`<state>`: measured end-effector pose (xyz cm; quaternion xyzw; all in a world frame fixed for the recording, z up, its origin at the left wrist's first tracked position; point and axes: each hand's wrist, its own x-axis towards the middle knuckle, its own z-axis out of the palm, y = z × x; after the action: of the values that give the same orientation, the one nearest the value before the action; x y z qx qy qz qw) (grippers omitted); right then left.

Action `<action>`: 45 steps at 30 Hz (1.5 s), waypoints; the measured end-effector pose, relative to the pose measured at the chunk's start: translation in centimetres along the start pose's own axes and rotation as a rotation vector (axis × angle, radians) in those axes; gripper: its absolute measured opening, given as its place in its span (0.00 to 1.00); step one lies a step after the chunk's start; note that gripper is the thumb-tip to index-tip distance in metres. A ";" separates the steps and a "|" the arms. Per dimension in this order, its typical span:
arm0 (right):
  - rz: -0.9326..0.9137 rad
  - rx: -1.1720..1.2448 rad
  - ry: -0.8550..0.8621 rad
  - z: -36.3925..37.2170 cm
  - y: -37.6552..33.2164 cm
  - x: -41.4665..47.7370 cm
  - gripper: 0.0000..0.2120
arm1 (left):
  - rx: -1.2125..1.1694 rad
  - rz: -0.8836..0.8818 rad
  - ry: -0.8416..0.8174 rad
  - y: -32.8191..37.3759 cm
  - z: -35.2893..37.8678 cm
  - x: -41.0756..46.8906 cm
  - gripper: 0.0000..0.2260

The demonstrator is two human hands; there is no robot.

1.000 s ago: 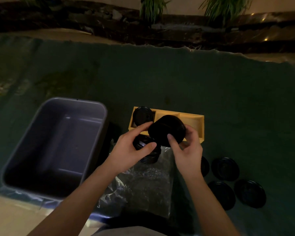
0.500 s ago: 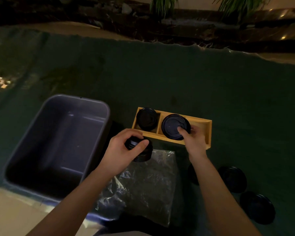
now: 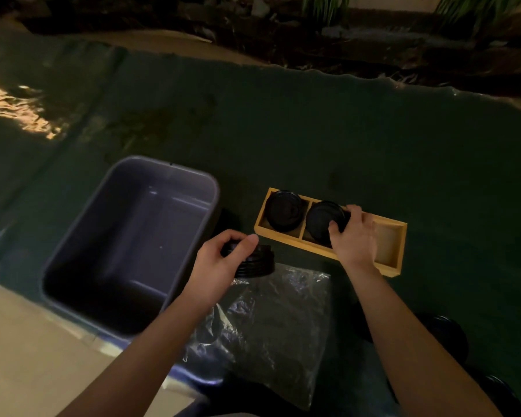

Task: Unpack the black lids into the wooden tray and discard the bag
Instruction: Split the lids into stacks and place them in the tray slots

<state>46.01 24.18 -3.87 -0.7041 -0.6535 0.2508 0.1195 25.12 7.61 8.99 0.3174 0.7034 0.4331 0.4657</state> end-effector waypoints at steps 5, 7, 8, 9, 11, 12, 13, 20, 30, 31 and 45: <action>0.021 -0.024 0.009 -0.6 0.2 -0.8 0.24 | -0.025 0.000 0.005 0.0 0.2 0.2 0.19; -0.003 0.105 0.049 -2.0 -0.4 -1.8 0.29 | -0.037 0.003 -0.006 0.1 0.3 0.2 0.19; -0.060 0.252 0.039 -2.8 -0.7 -2.7 0.29 | -0.041 0.003 -0.011 0.1 0.4 0.3 0.19; -0.139 0.427 -0.028 -3.8 -1.1 -3.8 0.29 | -0.045 0.001 -0.015 0.1 0.6 0.4 0.18; -0.357 0.660 -0.292 -5.6 -1.9 -7.1 0.34 | -0.052 -0.010 -0.024 0.2 1.0 0.6 0.16; -0.474 0.664 -0.397 -6.1 -2.4 -8.9 0.37 | -0.051 -0.008 -0.032 0.2 1.3 0.7 0.15; -0.582 0.635 -0.450 -6.3 -2.9 -10.5 0.39 | -0.049 -0.002 -0.041 0.2 1.6 0.9 0.15; -0.565 0.657 -0.029 -5.6 -3.3 -14.2 0.20 | -0.113 -0.025 -0.266 0.1 3.8 0.3 0.21; -0.176 0.835 0.046 -7.0 1.1 -14.6 0.16 | 0.172 0.183 -0.408 -0.8 6.2 1.1 0.22; -0.164 0.833 0.048 -7.2 1.4 -14.7 0.17 | 0.192 0.204 -0.390 -0.9 6.7 1.3 0.20; 0.289 0.550 0.170 -7.1 9.3 -5.0 0.17 | 0.746 0.469 -0.367 -2.0 8.9 1.8 0.23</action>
<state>57.56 19.36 -1.52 -0.7494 -0.4420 0.3726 0.3228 32.70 11.07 4.84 0.6843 0.6265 0.1814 0.3261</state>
